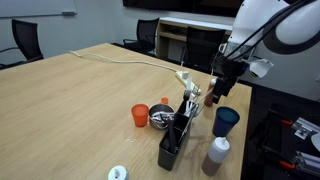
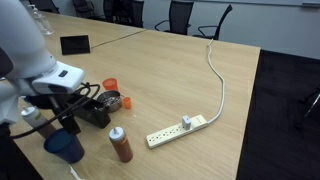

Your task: Move the blue cup forward

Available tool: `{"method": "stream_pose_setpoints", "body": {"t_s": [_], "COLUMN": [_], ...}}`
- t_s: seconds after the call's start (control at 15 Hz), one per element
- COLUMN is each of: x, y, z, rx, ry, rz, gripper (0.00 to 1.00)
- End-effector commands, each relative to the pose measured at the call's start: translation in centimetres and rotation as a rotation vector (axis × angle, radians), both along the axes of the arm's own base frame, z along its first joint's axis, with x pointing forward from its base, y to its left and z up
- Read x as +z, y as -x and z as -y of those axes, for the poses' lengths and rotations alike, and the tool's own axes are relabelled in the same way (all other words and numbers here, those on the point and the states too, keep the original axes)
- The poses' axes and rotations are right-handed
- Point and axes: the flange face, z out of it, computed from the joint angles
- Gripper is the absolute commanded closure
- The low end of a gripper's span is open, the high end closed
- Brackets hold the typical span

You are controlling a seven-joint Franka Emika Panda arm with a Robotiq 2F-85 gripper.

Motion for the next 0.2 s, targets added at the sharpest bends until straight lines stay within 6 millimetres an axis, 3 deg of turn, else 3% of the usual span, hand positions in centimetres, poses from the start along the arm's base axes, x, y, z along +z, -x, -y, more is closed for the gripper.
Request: {"method": "stream_pose_setpoints", "body": {"t_s": [0.0,0.13], "x": [-0.18,-0.41], "y": [0.02,0.02], "z": [0.09,0.22], "rx": [-0.002,-0.004], "ry": [0.001,0.002], "rz": [-0.005,-0.011], "gripper": [0.0,0.0]}}
